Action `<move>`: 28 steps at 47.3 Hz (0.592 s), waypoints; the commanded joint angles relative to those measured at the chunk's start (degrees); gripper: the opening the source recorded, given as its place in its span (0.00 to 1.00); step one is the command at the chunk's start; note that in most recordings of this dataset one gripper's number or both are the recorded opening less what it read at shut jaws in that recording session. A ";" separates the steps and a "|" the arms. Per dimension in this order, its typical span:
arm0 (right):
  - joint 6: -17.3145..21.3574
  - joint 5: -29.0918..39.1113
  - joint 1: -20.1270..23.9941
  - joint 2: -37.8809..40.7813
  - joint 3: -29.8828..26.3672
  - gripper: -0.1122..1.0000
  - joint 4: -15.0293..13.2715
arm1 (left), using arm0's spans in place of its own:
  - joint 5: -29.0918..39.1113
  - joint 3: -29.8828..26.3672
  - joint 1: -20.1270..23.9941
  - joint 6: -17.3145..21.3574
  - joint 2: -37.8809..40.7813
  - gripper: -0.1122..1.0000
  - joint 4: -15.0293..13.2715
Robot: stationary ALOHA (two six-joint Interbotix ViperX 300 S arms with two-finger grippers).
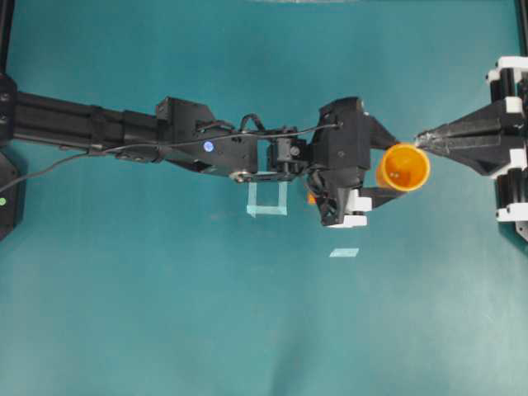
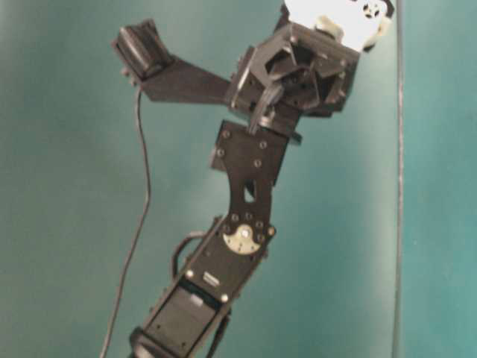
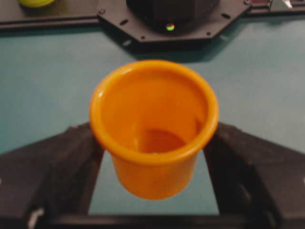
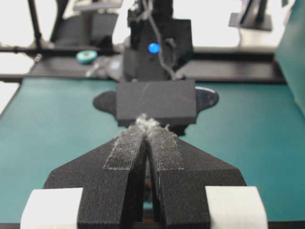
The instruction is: Move the cup to the right with left arm.
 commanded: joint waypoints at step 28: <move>-0.18 -0.26 -0.09 -0.09 -1.93 0.10 -0.09 | 1.41 -7.21 -0.26 0.00 2.29 0.69 0.18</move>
